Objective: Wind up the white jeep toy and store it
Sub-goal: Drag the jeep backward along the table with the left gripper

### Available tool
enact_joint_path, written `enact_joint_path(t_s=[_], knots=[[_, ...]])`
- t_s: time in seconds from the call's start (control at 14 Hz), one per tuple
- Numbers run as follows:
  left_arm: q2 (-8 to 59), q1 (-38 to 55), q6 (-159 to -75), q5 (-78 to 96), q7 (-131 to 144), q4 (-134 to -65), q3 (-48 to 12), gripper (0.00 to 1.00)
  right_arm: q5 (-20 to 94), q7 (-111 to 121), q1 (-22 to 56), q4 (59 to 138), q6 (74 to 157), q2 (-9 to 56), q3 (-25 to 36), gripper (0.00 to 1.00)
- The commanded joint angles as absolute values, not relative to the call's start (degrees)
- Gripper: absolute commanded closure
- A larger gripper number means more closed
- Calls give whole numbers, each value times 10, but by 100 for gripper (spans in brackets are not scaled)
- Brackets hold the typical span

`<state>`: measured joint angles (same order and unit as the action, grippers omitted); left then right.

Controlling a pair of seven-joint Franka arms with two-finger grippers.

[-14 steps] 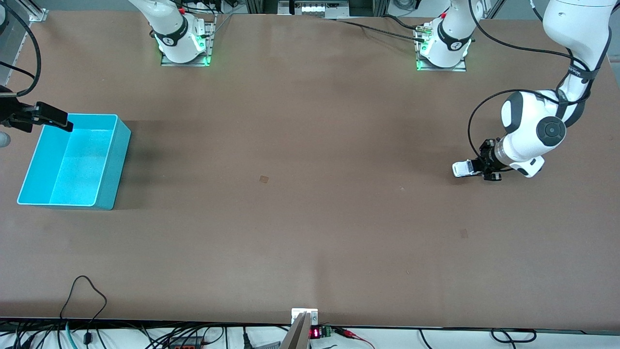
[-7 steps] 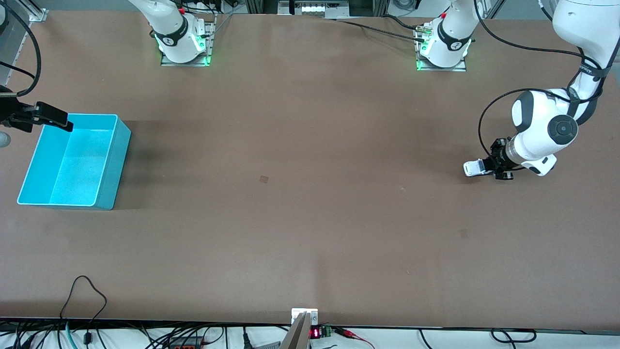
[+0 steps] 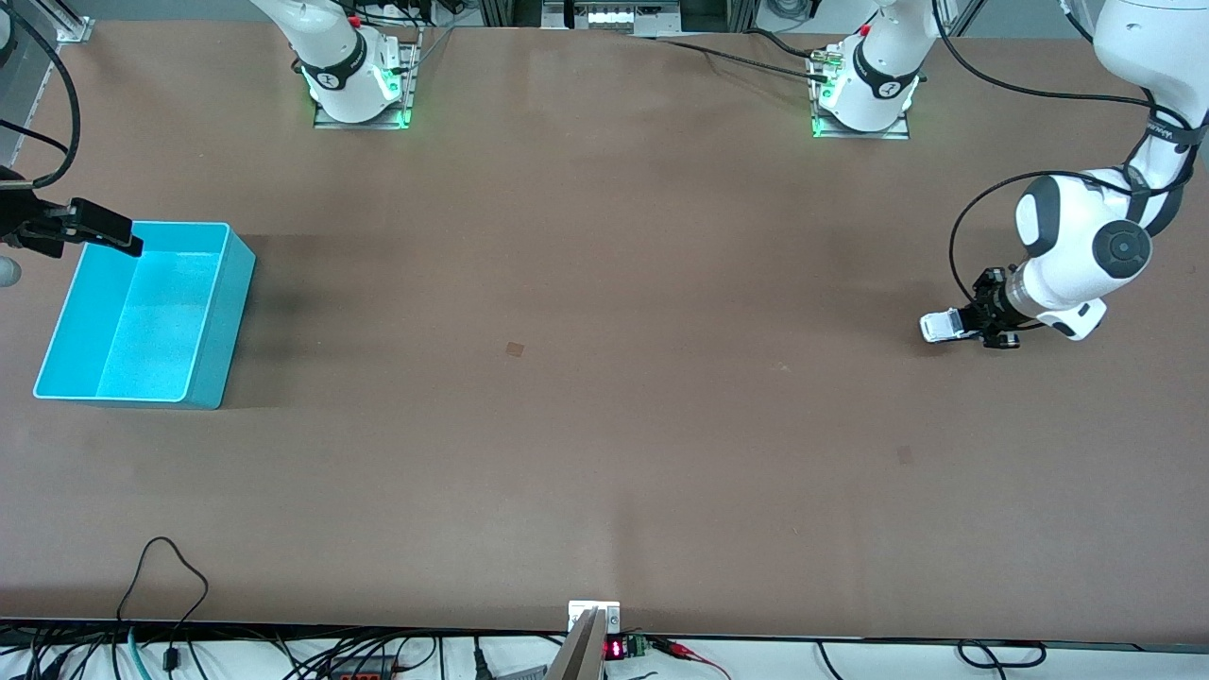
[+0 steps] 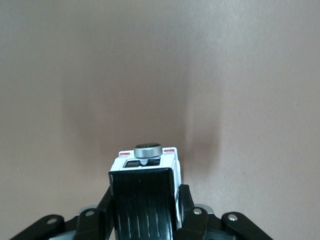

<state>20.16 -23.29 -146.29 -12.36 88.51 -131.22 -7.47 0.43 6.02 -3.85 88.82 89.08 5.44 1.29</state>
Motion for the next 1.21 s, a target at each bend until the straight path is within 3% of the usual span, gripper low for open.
enact_joint_path(t_s=[0.0,0.71,0.79,0.86,1.14], knots=[[235,-252,-1477,-140,875,-1296,-78,74,1,71,-42,889,886,52,11,0],[232,-269,-1472,-141,841,-1288,-73,72,1,71,-42,889,886,52,11,0],[228,-266,-1470,-141,825,-1289,-73,26,1,71,-42,889,886,52,11,0],[212,-265,-1462,-142,791,-1289,-74,0,1,71,-42,889,886,52,11,0],[178,-258,-1346,-135,761,-1236,-83,0,1,70,-42,889,886,52,11,0]])
